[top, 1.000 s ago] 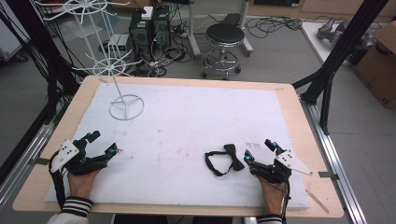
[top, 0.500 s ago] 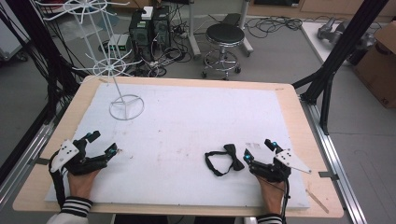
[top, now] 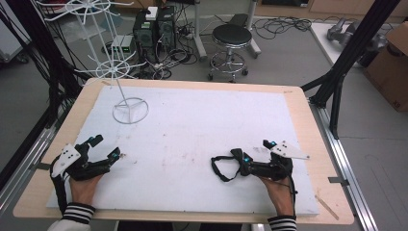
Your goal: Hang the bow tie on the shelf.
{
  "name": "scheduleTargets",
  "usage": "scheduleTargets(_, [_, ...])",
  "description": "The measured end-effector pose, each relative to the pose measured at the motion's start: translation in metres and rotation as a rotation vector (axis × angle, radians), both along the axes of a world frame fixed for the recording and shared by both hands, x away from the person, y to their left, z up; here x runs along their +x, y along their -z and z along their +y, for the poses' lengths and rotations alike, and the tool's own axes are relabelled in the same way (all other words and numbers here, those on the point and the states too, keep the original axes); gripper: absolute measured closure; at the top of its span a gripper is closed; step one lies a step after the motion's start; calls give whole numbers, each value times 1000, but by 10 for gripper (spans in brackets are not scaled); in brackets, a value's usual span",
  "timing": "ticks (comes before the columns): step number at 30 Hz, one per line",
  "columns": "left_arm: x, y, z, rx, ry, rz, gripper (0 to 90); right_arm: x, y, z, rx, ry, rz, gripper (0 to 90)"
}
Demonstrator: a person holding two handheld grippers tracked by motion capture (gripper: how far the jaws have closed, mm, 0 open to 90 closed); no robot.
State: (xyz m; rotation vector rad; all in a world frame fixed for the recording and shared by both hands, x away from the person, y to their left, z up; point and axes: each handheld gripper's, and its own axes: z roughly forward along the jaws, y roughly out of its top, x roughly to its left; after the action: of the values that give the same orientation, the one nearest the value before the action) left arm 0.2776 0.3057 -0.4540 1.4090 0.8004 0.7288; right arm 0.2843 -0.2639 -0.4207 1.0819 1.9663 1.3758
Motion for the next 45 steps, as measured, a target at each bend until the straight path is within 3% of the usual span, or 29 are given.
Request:
scheduleTargets(1, [0,0,0,0,0,0,151,0,0,0,0,0,0,86])
scheduleTargets(2, [0,0,0,0,0,1,150,2,-4,6,-49,-21,29,86])
scheduleTargets(4, [0,0,0,0,0,1,151,3,-6,9,-70,-29,46,86])
scheduleTargets(5, [0,0,0,0,1,0,151,6,-11,13,-111,-42,89,86])
scheduleTargets(7, [0,0,0,0,1,0,151,7,-12,14,-122,-39,109,86])
scheduleTargets(8, [0,0,0,0,1,0,151,10,-15,17,-154,-45,156,87])
scheduleTargets(9, [0,0,0,0,1,0,151,10,-17,18,-168,-45,173,88])
scheduleTargets(11, [0,0,0,1,2,0,151,11,-18,19,-177,-46,192,124])
scheduleTargets(12, [0,0,0,0,2,-1,151,12,-21,21,-195,-54,229,199])
scheduleTargets(14, [0,0,0,2,2,0,151,12,-21,22,-197,-53,241,200])
scheduleTargets(17, [0,0,0,0,2,0,151,16,-23,26,-228,-46,315,203])
scheduleTargets(18, [0,0,0,1,2,0,151,16,-23,26,-228,-46,315,203])
scheduleTargets(22, [0,0,0,1,2,0,151,20,-22,30,-268,-65,386,215])
scheduleTargets(30, [0,0,0,0,2,0,151,23,-16,35,-283,-93,480,273])
scheduleTargets(38, [0,0,0,0,3,1,151,26,-13,38,-300,-58,553,412])
scheduleTargets(45, [0,0,0,0,2,0,151,28,-13,41,-303,-46,574,490])
